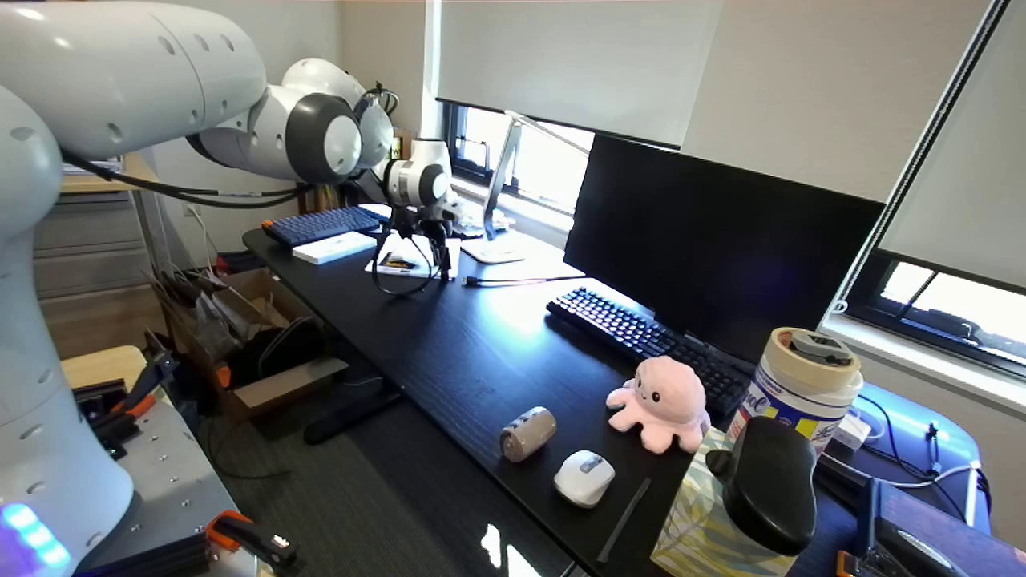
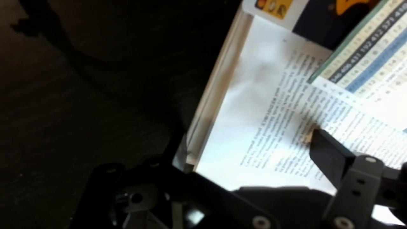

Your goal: Neatly arrange the papers

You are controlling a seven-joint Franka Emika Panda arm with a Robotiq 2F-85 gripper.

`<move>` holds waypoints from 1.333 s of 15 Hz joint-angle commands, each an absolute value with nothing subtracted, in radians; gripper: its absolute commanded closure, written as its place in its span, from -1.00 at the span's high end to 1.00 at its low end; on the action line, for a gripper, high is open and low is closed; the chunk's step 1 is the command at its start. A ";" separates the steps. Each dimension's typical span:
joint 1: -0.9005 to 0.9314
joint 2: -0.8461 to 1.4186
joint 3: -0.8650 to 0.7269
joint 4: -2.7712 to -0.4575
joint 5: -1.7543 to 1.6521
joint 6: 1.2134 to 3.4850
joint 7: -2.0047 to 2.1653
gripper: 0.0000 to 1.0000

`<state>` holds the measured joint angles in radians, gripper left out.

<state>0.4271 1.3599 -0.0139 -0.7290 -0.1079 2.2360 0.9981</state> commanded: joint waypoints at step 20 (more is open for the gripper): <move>0.485 0.843 -0.008 -1.706 -0.093 2.498 1.426 1.00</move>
